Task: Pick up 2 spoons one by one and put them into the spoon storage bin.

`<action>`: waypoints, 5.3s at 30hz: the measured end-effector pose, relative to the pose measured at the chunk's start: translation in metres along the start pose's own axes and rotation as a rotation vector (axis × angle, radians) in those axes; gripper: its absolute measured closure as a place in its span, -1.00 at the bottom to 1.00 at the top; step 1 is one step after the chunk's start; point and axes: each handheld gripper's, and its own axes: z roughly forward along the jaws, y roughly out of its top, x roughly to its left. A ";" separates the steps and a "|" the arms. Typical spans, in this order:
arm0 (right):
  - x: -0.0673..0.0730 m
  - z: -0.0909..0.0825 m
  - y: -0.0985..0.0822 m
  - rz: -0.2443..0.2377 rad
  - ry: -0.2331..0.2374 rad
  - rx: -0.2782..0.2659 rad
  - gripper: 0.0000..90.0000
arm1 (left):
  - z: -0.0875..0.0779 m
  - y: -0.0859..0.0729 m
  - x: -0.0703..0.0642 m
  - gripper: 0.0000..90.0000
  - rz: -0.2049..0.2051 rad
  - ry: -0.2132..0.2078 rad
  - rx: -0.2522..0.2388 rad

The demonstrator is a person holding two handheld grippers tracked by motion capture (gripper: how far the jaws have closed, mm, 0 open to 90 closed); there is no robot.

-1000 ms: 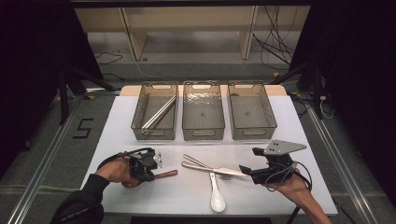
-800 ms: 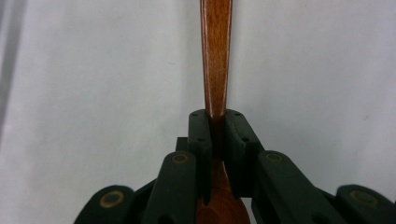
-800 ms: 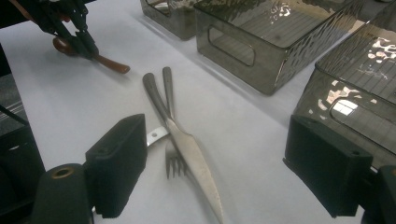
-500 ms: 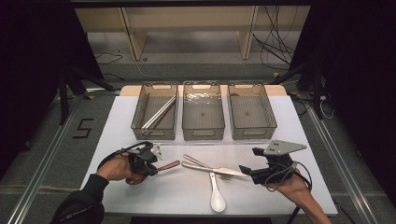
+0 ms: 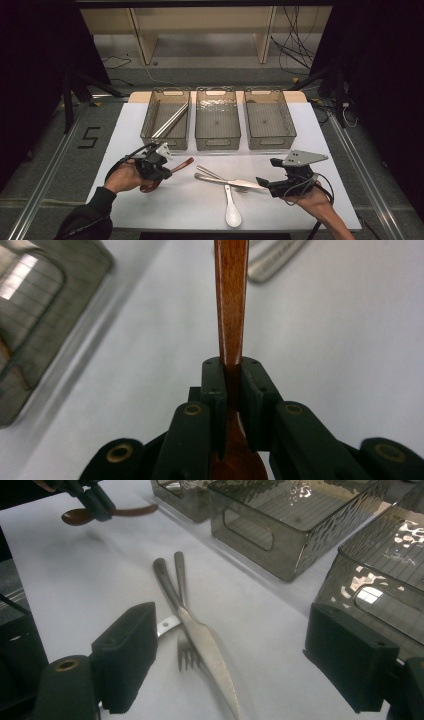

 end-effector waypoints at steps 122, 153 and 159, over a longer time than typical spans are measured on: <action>-0.001 0.002 -0.002 0.009 0.014 -0.006 -0.51 | 0.045 0.170 0.082 0.73 -0.370 0.052 -0.362; -0.001 0.003 -0.001 0.014 0.008 -0.006 -0.51 | 0.002 0.117 0.006 -0.45 -0.072 -0.039 -0.304; -0.002 0.003 -0.002 0.018 0.006 -0.007 -0.51 | 0.004 0.105 -0.004 -0.48 -0.026 -0.032 -0.267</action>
